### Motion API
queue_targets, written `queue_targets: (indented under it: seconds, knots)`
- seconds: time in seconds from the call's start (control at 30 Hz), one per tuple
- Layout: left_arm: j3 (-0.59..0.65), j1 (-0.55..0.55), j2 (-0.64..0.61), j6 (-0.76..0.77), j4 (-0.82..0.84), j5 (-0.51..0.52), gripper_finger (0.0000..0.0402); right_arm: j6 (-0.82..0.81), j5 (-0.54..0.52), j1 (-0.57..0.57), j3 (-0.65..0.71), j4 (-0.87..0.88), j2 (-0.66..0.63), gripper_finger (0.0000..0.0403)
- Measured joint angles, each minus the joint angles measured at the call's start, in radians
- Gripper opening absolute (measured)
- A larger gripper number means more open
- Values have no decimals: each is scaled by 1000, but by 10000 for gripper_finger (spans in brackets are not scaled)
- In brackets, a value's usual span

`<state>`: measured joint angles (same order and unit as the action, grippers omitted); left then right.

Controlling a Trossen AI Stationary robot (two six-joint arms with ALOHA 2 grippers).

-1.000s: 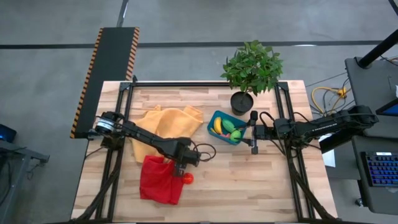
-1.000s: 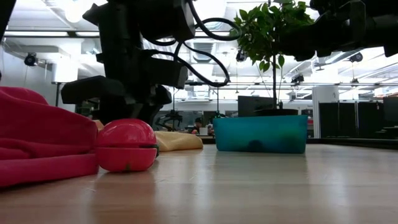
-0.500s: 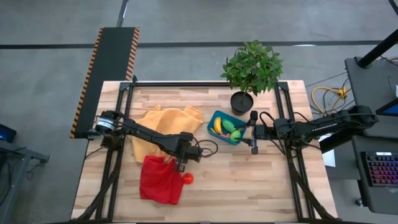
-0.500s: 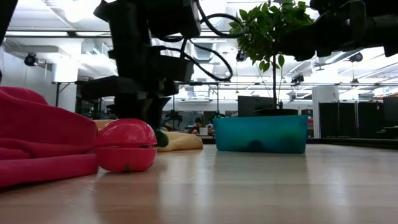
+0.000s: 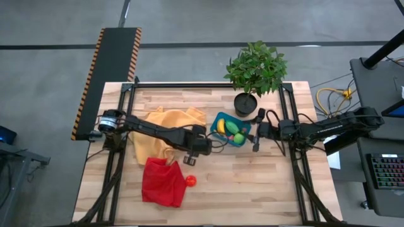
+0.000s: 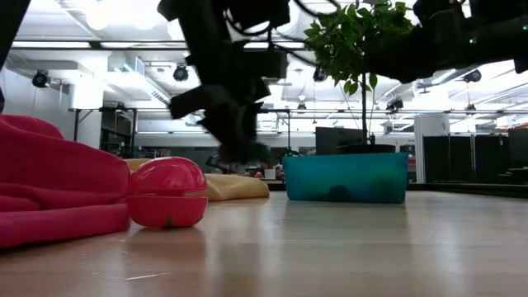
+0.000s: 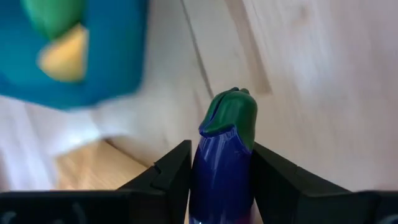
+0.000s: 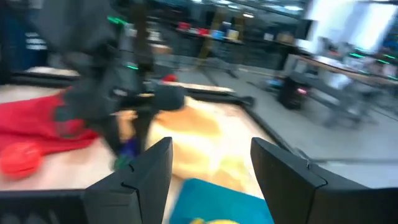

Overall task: Pick and placing Produce into tupperware
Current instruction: Put the purple eggplant into the blue bin

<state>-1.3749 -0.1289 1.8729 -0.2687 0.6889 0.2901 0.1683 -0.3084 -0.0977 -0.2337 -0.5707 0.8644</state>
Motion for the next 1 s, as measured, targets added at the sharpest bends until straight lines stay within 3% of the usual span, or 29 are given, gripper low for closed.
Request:
queue_targets:
  seconds: [0.1, 0.27, 0.43, 0.6, 0.83, 1.0]
  knots:
    - [-41, 11, 0, -61, -11, 11, 131, -9, -60, 0, 0, 31, -15, 210]
    - [-96, 34, 0, -175, -57, 49, 131, -4, -61, 0, 0, 58, -51, 210]
    - [-115, 90, 5, -293, -226, 54, 131, -3, -101, 0, 0, 72, -111, 210]
    - [-106, 152, 6, -347, -343, -67, 131, -15, -175, 0, 0, 141, -174, 210]
    - [-104, 211, 24, -347, -458, -147, 131, -29, -176, 0, 1, 194, -212, 210]
    - [-128, 226, 103, -349, -489, -155, 131, -30, -175, 0, 2, 200, -207, 210]
